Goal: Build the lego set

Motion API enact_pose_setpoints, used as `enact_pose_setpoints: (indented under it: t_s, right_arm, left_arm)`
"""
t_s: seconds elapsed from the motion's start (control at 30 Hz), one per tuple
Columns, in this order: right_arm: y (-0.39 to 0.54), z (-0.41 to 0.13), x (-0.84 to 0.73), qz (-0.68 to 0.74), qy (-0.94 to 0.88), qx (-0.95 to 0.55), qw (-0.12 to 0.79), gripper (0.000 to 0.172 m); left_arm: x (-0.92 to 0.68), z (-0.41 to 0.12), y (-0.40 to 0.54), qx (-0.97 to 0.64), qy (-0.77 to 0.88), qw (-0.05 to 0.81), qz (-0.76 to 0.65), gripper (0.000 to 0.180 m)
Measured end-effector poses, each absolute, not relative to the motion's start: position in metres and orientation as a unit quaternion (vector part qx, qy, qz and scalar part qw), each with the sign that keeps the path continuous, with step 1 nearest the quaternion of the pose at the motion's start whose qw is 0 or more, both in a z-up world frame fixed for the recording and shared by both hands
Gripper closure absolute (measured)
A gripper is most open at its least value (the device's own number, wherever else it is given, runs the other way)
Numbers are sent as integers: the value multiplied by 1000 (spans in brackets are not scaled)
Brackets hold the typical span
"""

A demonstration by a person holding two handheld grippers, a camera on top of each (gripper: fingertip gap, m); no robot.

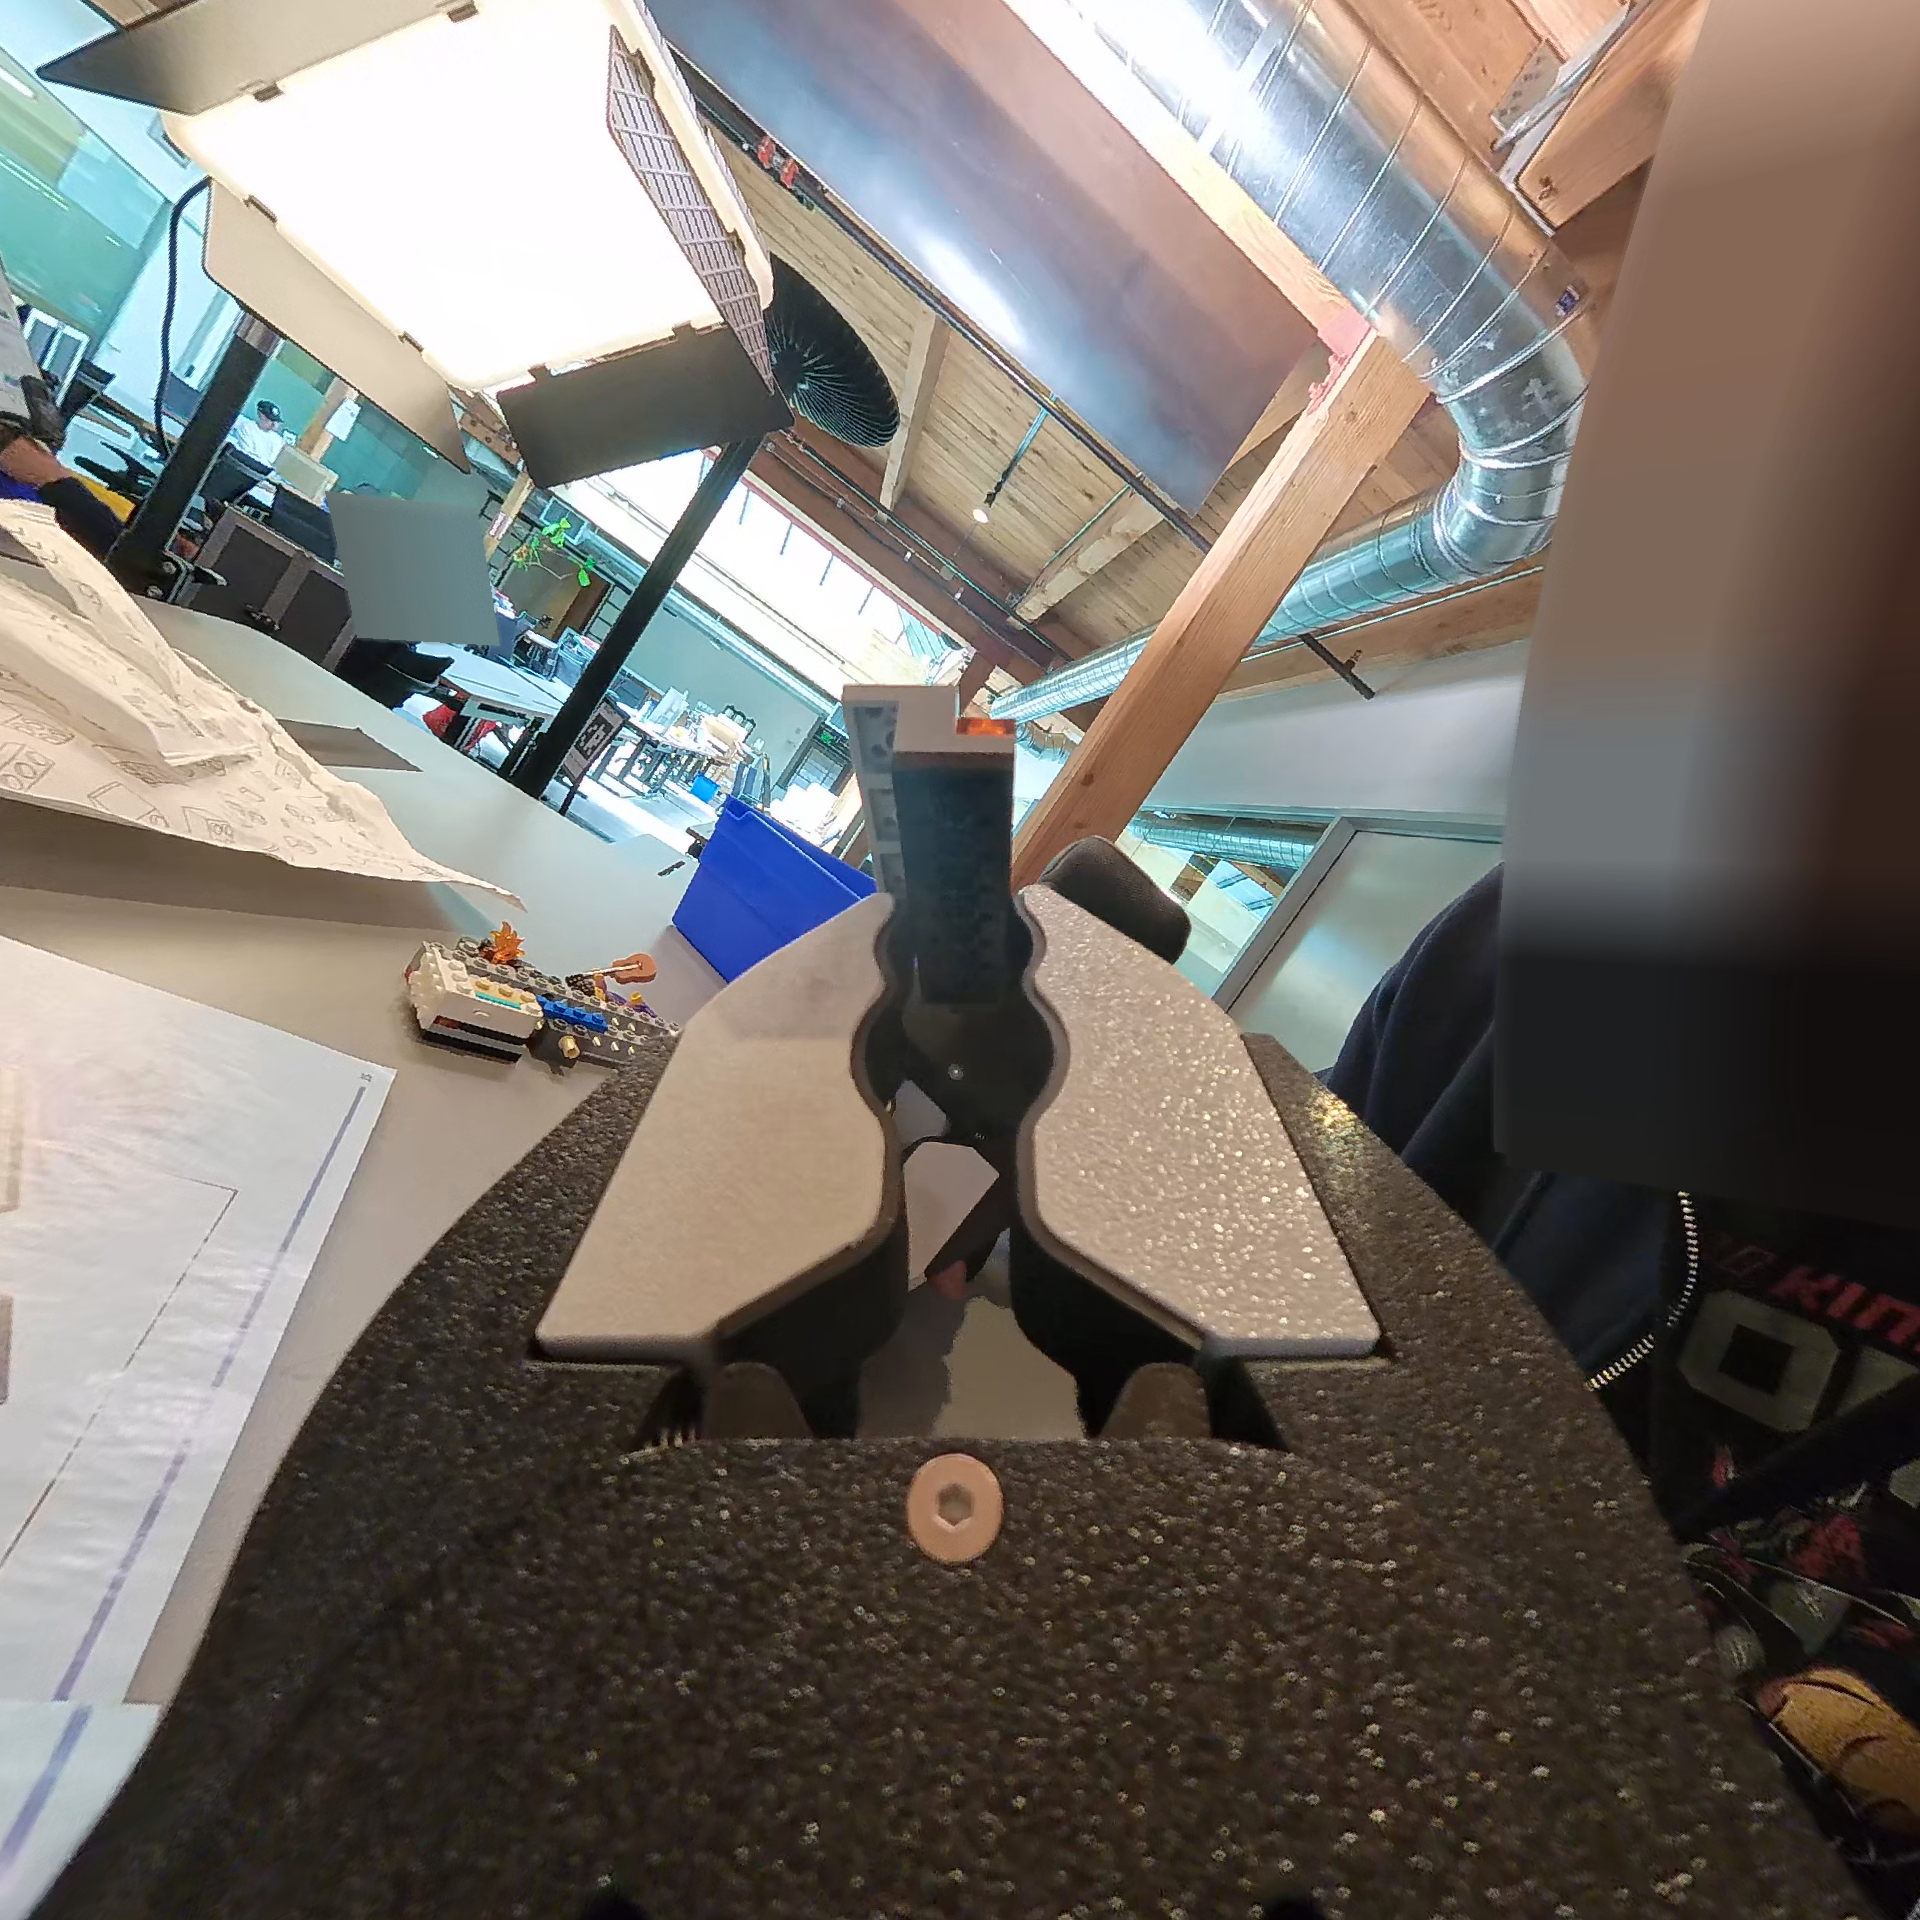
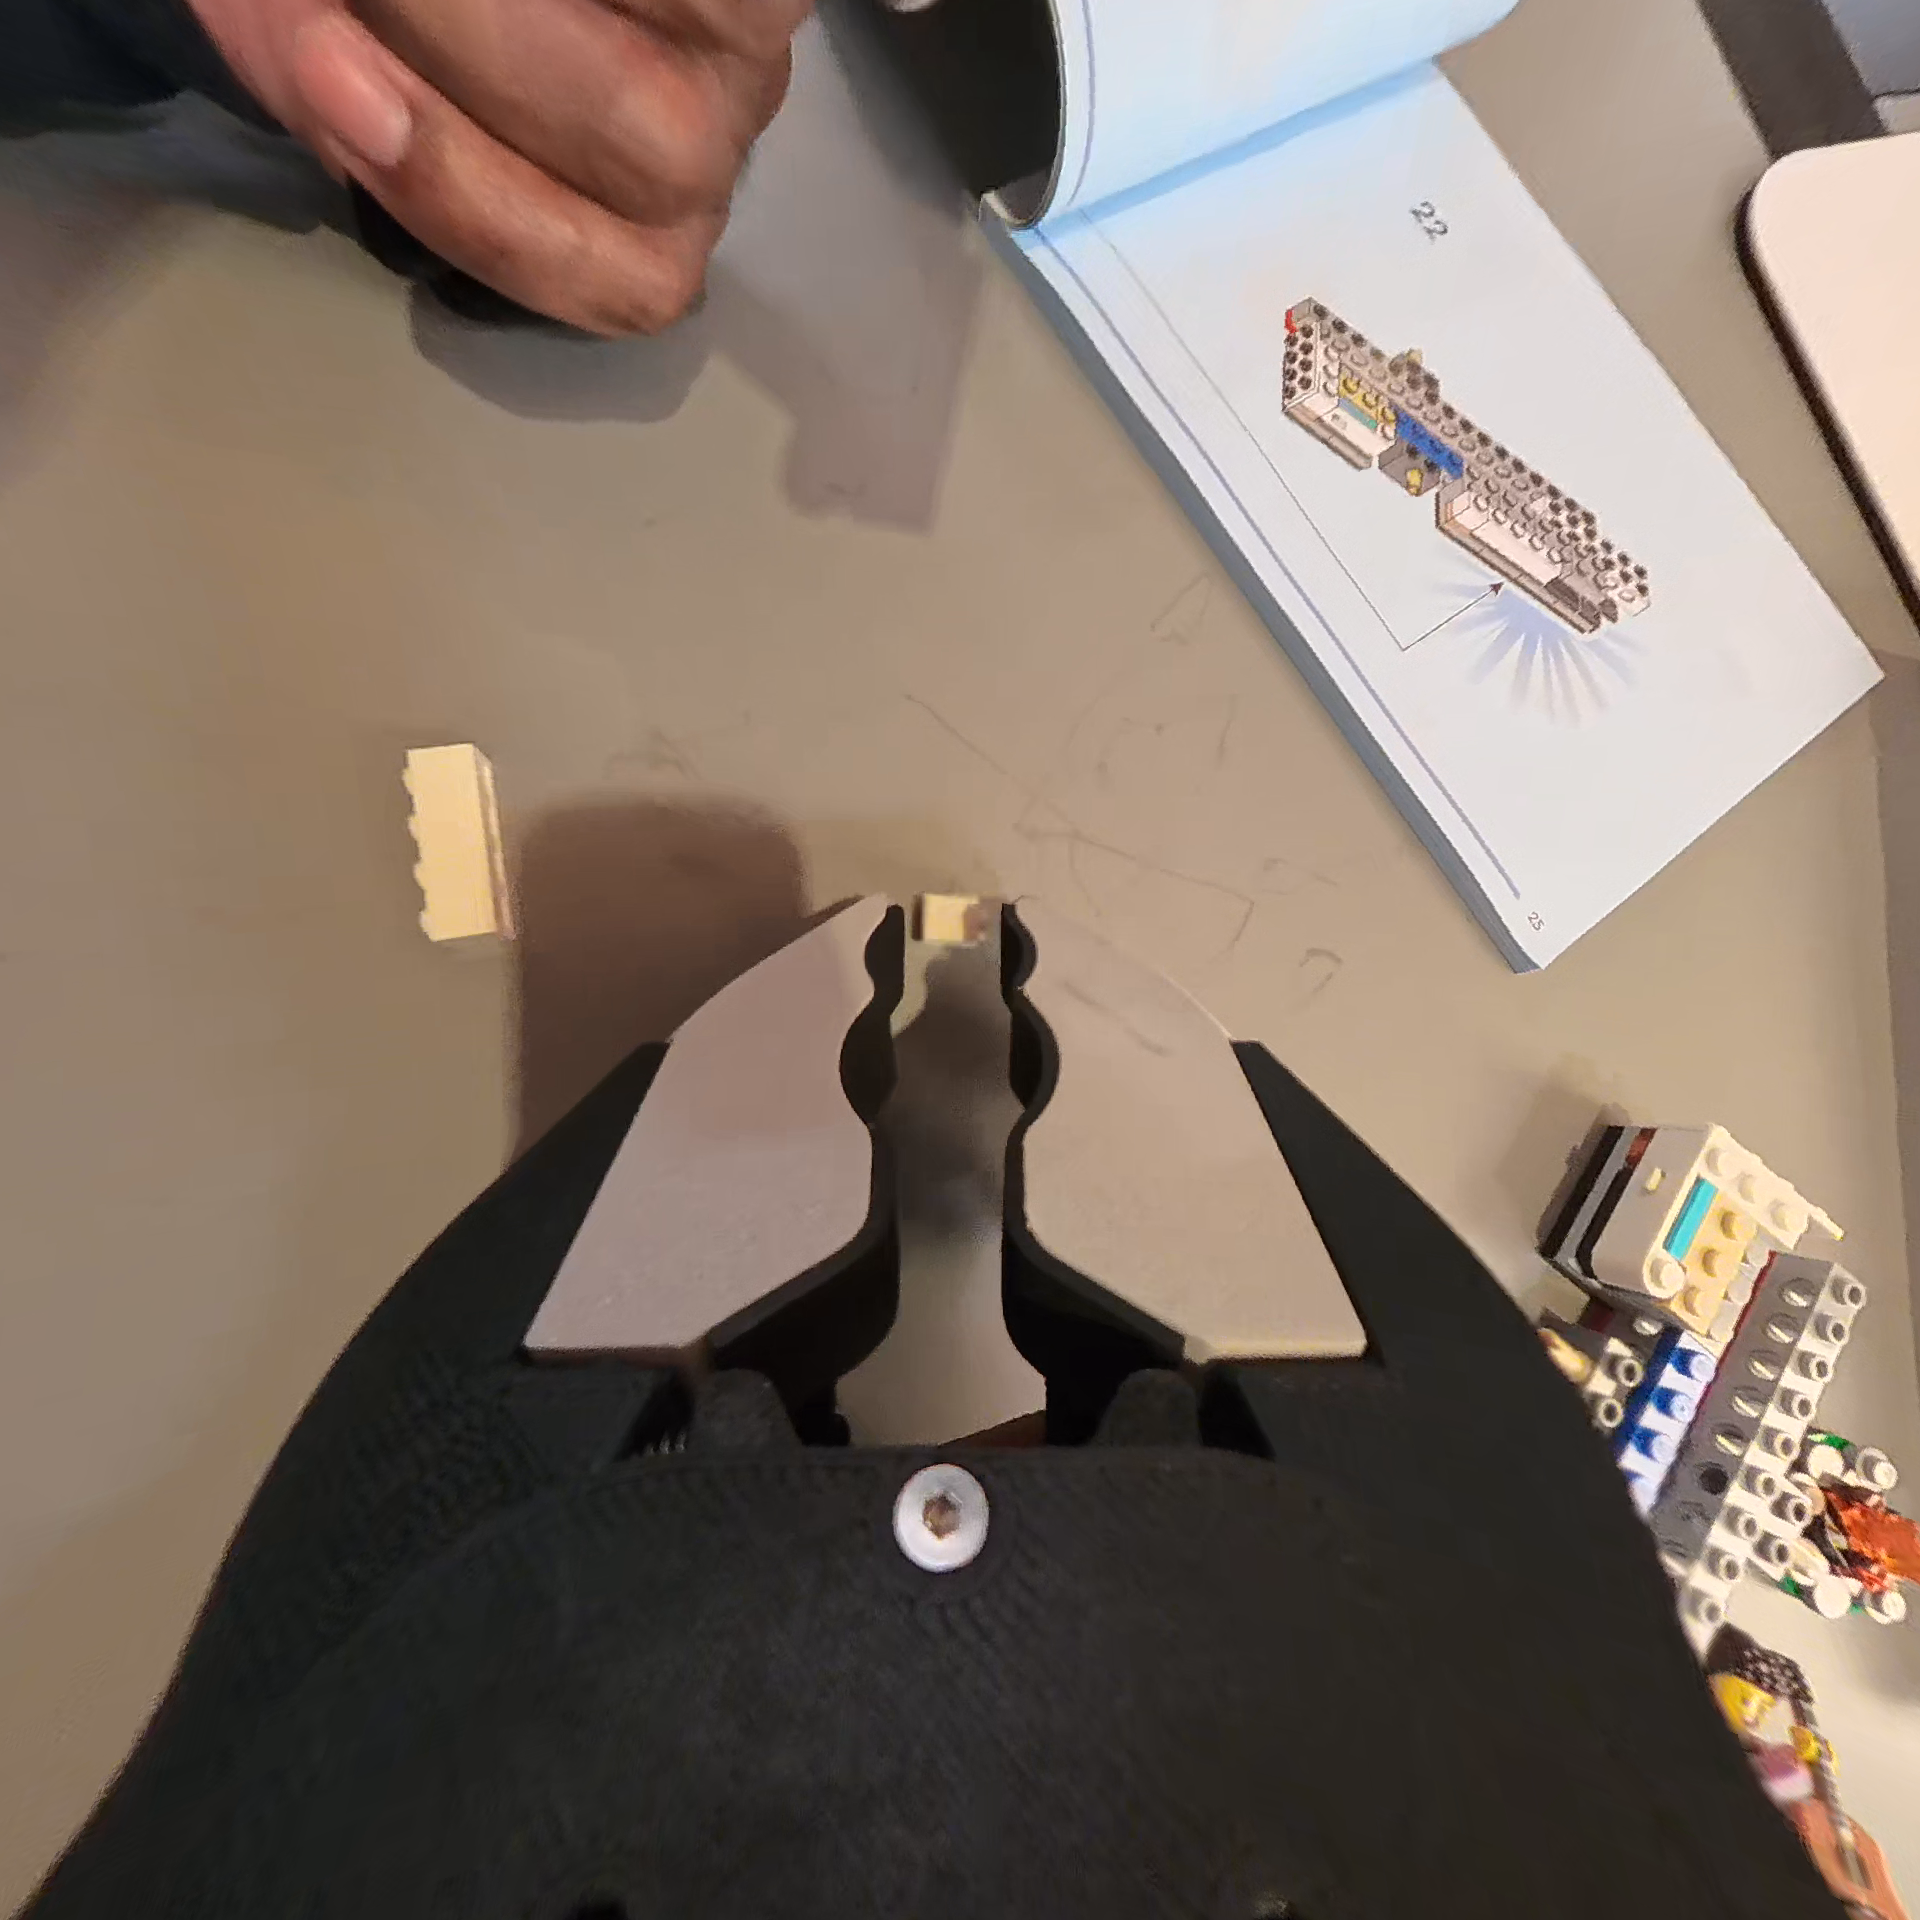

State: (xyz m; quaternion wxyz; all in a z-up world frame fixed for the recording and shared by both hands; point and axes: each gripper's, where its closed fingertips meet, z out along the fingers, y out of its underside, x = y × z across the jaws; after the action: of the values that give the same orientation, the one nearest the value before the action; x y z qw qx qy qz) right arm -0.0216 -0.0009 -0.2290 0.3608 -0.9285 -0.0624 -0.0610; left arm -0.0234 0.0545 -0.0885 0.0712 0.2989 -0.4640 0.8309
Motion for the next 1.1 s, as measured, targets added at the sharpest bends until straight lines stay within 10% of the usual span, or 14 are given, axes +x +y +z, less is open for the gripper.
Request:
enact_pose_setpoints:
  t_s: [1.1]
  right_arm:
    - [-2, -222, -21, -15, -7, -919, 393, 160]
  left_arm:
    - [-23, -89, 54, 299, -466, 73, 830, 164]
